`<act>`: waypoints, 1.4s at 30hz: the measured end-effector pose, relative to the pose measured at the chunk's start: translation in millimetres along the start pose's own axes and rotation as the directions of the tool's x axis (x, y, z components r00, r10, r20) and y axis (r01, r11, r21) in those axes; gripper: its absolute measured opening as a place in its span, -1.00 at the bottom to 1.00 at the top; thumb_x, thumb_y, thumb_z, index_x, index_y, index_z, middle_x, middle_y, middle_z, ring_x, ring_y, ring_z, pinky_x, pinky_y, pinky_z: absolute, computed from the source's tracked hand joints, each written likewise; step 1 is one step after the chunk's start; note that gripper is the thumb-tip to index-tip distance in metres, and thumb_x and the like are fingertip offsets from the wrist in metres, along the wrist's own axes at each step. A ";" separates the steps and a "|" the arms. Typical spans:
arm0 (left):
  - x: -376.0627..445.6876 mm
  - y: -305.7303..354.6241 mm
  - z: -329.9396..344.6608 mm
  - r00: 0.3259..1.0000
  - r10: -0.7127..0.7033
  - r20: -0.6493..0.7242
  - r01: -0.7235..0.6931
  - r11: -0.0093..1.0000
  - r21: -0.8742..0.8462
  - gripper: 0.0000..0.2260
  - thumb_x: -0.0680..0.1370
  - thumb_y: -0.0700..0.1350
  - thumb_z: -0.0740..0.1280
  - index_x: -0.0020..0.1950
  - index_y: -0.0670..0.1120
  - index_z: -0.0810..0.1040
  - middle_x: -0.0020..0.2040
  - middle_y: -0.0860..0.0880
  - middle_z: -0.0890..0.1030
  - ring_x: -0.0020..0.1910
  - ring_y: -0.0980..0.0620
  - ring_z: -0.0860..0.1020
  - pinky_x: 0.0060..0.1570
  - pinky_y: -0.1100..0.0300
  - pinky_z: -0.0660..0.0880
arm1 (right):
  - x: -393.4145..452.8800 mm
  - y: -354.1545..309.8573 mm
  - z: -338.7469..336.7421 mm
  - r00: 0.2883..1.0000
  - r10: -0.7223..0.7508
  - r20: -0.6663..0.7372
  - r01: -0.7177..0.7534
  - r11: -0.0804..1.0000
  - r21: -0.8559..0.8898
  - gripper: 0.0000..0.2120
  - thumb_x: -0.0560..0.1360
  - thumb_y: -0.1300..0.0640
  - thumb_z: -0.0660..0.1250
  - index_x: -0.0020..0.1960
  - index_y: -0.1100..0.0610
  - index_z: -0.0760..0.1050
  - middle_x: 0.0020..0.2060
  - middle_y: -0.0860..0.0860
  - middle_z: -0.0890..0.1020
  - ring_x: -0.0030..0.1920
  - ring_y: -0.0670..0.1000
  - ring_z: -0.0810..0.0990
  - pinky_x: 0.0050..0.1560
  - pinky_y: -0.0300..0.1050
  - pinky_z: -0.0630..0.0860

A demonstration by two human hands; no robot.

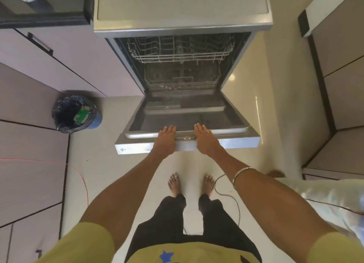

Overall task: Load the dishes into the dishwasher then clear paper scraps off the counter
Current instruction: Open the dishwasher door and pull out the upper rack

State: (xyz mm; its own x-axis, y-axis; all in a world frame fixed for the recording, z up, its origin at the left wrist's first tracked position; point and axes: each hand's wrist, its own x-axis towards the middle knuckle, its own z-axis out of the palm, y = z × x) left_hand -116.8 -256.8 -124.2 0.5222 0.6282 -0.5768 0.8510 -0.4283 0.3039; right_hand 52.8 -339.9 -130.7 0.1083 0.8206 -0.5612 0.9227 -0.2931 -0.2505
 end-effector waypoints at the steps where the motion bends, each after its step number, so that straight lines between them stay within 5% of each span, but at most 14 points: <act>1: -2.8 -0.8 10.8 1.000 -0.009 0.009 0.009 1.000 -0.015 -0.42 0.61 -0.31 0.15 0.61 -0.16 0.02 0.62 -0.12 0.04 0.59 -0.16 -0.01 0.53 -0.01 -0.02 | -3.8 1.8 9.5 1.000 -0.004 0.016 0.004 1.000 -0.005 -0.34 0.61 0.26 0.12 0.60 0.23 -0.14 0.59 0.13 -0.04 0.58 0.15 -0.03 0.54 0.03 -0.01; 17: -24.2 -18.9 153.2 0.995 -0.067 0.069 0.067 0.998 0.004 -0.33 0.60 -0.30 0.21 0.62 -0.15 -0.07 0.62 -0.12 -0.05 0.60 -0.16 -0.09 0.56 -0.02 -0.05 | -25.2 21.2 143.9 0.986 -0.065 0.156 0.081 0.992 -0.098 -0.28 0.61 0.16 0.18 0.59 0.22 -0.19 0.59 0.15 -0.06 0.58 0.16 -0.02 0.53 0.14 0.03; 42: 22.0 -71.8 345.0 0.980 -0.072 0.187 0.057 0.995 0.081 -0.46 0.68 -0.21 0.08 0.62 -0.17 -0.07 0.62 -0.16 -0.06 0.60 -0.16 -0.09 0.57 -0.02 -0.05 | 7.4 42.3 334.6 0.968 0.069 0.242 -0.066 0.998 -0.022 -0.31 0.62 0.16 0.19 0.61 0.16 -0.14 0.59 0.10 -0.06 0.59 0.14 -0.06 0.54 0.15 -0.06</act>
State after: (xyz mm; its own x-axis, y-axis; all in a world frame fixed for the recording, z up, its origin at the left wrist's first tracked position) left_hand -185.8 -436.3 -420.3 0.4402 0.5250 -0.7284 0.8722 -0.4426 0.2082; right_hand -31.2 -510.4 -409.4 0.0792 0.6553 -0.7512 0.9217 -0.3353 -0.1953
